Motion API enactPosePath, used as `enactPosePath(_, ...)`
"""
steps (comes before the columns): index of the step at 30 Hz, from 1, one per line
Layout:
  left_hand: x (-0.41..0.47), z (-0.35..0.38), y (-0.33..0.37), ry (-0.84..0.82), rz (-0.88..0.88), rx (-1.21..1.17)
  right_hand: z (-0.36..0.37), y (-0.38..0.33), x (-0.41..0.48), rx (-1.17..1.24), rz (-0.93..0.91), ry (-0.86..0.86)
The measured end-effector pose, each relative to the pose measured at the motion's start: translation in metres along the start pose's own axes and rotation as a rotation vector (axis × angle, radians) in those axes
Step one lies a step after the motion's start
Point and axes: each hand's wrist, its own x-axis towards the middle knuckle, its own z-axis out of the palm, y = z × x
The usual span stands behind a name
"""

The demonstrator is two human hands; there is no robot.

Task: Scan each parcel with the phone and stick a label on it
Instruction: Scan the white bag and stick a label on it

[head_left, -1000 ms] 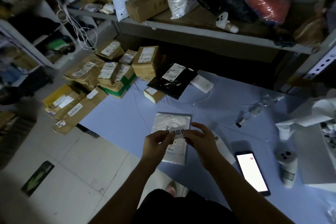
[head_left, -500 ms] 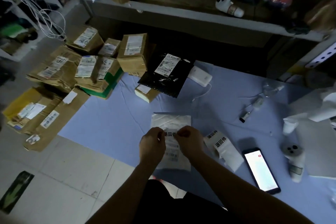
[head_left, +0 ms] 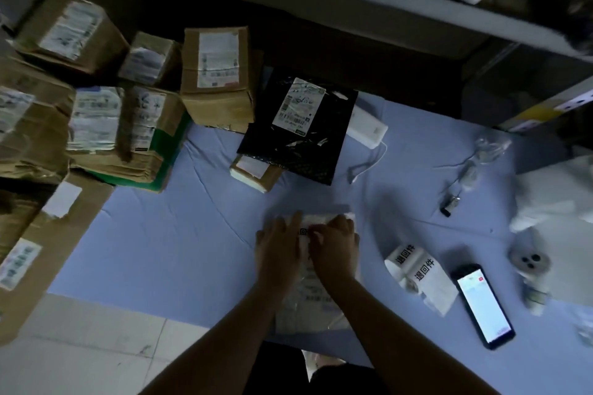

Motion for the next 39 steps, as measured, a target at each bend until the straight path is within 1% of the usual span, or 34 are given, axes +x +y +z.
enactPosePath(3, -0.006, -0.001, -0.016, -0.005, 0.113, 0.077, -0.007, 0.017, -0.007, 0.051, 0.144, -0.049)
enactPosePath(6, -0.02, -0.009, -0.025, 0.014, 0.099, 0.072, -0.015, 0.032, -0.021, 0.119, 0.259, -0.041)
enactPosePath(8, -0.034, -0.014, -0.025, 0.019, 0.004, 0.025, -0.018, 0.04, -0.033, 0.145, 0.298, -0.069)
enactPosePath(10, -0.05, -0.014, -0.02, 0.039, -0.11, -0.054, -0.017, 0.047, -0.046, 0.159, 0.292, -0.092)
enactPosePath(13, -0.072, -0.012, -0.003, 0.011, -0.295, -0.308, -0.012, 0.051, -0.061, 0.226, 0.274, -0.127)
enactPosePath(15, -0.084, -0.013, 0.004, 0.009, -0.37, -0.44, -0.009, 0.051, -0.073, 0.255, 0.239, -0.141)
enactPosePath(18, -0.102, -0.025, 0.0, 0.02, -0.395, -0.528, -0.006, 0.054, -0.092, 0.324, 0.188, -0.17)
enactPosePath(21, -0.133, -0.045, -0.013, 0.086, -0.4, -0.533, -0.001, 0.049, -0.116, 0.415, 0.097, -0.182)
enactPosePath(23, -0.153, -0.061, -0.025, 0.136, -0.381, -0.481, 0.003, 0.038, -0.125, 0.446, 0.014, -0.183)
enactPosePath(26, -0.192, -0.094, -0.054, 0.242, -0.386, -0.377, 0.007, -0.001, -0.143, 0.496, -0.125, -0.196)
enactPosePath(30, -0.235, -0.141, -0.096, 0.378, -0.403, -0.359, 0.01, -0.069, -0.172, 0.586, -0.3, -0.228)
enactPosePath(33, -0.265, -0.17, -0.129, 0.502, -0.414, -0.394, 0.019, -0.119, -0.197, 0.614, -0.418, -0.272)
enactPosePath(36, -0.297, -0.195, -0.179, 0.551, -0.491, -0.384, 0.034, -0.174, -0.227, 0.618, -0.524, -0.323)
enactPosePath(39, -0.329, -0.219, -0.242, 0.651, -0.569, -0.448, 0.06, -0.236, -0.259, 0.589, -0.615, -0.328)
